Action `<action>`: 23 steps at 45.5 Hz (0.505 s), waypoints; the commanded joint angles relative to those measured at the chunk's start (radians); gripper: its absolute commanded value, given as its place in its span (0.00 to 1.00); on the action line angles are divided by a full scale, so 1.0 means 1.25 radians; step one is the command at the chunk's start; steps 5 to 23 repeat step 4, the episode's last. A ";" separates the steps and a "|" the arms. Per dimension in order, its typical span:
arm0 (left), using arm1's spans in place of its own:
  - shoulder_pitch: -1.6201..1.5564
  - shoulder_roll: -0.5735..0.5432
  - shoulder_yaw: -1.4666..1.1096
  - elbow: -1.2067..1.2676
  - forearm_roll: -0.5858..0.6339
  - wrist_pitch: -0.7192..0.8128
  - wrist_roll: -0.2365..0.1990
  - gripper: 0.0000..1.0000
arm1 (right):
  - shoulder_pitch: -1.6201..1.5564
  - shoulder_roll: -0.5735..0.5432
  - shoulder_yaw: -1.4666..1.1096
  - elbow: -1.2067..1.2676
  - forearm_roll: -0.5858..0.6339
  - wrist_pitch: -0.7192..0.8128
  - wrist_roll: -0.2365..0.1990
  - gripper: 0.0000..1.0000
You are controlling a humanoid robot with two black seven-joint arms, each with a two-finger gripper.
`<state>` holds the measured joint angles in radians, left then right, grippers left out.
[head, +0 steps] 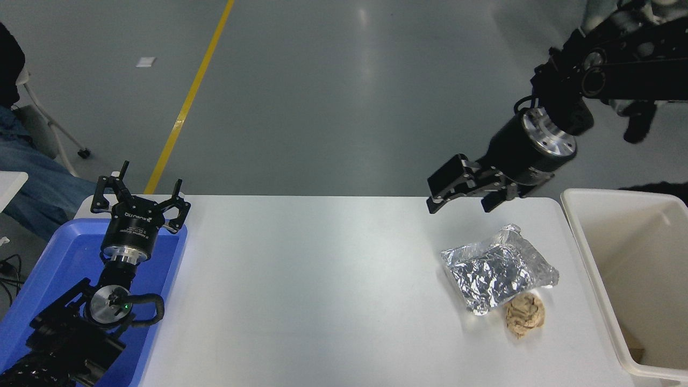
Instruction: Pick up paper cup place in dustbin
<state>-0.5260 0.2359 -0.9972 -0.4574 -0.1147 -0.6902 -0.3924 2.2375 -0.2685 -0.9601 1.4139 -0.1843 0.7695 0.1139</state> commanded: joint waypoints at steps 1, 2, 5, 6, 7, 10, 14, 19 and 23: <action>0.000 0.000 0.000 0.000 0.000 0.000 0.000 1.00 | 0.045 0.092 0.028 0.021 0.074 0.013 0.000 1.00; 0.000 0.000 0.000 0.000 0.000 0.000 0.000 1.00 | 0.045 0.092 0.029 0.021 0.074 0.013 0.000 1.00; 0.000 0.000 0.000 0.000 0.000 0.000 0.000 1.00 | 0.046 0.092 0.031 0.021 0.074 0.013 0.000 1.00; 0.000 0.000 0.000 0.000 0.000 0.000 0.000 1.00 | 0.046 0.092 0.031 0.021 0.074 0.013 0.000 1.00; 0.000 0.000 0.000 0.000 0.000 0.000 0.000 1.00 | 0.046 0.092 0.031 0.021 0.074 0.013 0.000 1.00; 0.000 0.000 0.000 0.000 0.000 0.000 0.000 1.00 | 0.046 0.092 0.031 0.021 0.074 0.013 0.000 1.00; 0.000 0.000 0.000 0.000 0.000 0.000 0.000 1.00 | 0.046 0.092 0.031 0.021 0.074 0.013 0.000 1.00; 0.000 0.000 0.000 0.000 0.000 0.000 0.000 1.00 | 0.046 0.092 0.031 0.021 0.074 0.013 0.000 1.00; 0.000 0.000 0.000 0.000 0.000 0.000 0.000 1.00 | 0.046 0.092 0.031 0.021 0.074 0.013 0.000 1.00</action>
